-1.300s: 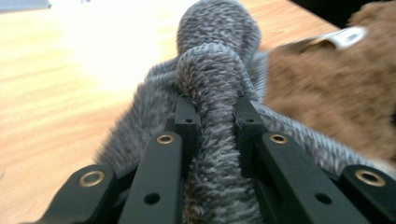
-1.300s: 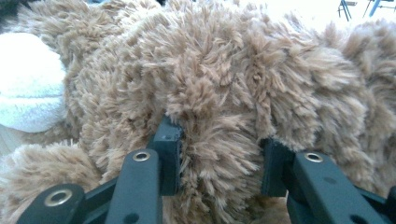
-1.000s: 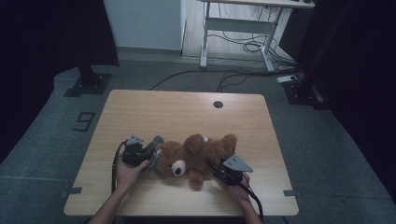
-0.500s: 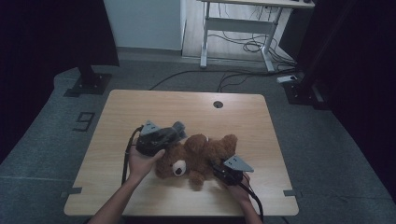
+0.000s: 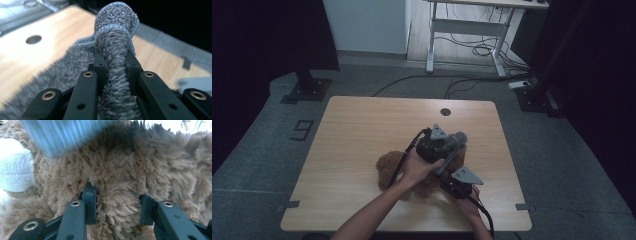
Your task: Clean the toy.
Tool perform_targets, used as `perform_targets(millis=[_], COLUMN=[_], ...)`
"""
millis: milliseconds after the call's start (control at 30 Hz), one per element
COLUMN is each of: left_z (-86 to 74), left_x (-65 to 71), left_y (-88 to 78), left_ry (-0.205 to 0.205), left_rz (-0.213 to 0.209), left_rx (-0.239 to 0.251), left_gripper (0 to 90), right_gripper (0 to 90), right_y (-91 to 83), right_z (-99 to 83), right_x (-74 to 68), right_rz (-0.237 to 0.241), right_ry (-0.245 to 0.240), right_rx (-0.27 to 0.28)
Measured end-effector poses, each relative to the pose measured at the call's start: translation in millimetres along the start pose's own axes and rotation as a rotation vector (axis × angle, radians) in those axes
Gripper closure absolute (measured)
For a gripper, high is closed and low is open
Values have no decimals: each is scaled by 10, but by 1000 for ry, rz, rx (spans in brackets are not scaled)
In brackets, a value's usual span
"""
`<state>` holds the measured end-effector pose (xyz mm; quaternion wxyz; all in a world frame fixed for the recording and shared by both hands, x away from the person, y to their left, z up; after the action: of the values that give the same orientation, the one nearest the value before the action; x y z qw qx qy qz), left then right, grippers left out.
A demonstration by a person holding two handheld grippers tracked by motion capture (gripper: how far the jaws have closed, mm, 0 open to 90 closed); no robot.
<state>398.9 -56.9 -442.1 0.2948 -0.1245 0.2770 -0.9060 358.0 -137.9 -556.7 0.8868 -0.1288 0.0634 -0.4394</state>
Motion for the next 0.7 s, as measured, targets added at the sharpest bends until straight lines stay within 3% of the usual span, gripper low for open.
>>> perform_targets(millis=[100,233,400,533,633,700], left_z=[-208,-350,-411,-511,-646,-745], left_x=[-112,-257,-336,-451,-586,-679], left_y=[107,32,-122,-289,-429,-528], left_ry=[-37,-87,-46,-2,-16,-42], left_rz=[4,-5,59,153,188,189], left_rx=[-34,-12,-10,6,6,18], left_gripper=[764,769,770,773,774,775], right_gripper=[591,591,591,590,589,589], right_y=[-1,14,16,16,15,15], right_z=[-1,0,3,2,2,3], right_x=[0,-6,-9,-5,1,2], right_rz=[2,-3,-7,-8,-5,-1], right_ry=[2,-3,-3,-1,5,6], right_rx=[-2,-8,-8,-7,-8,-9])
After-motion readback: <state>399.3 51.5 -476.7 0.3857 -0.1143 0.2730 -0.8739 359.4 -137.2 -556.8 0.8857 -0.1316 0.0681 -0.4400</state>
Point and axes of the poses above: each handheld gripper's, and its own axes: y roughly forward along the jaws, z roughly out of its top, x roughly to its right, the point moved 5 cm from there along y, roughly forward along the jaws
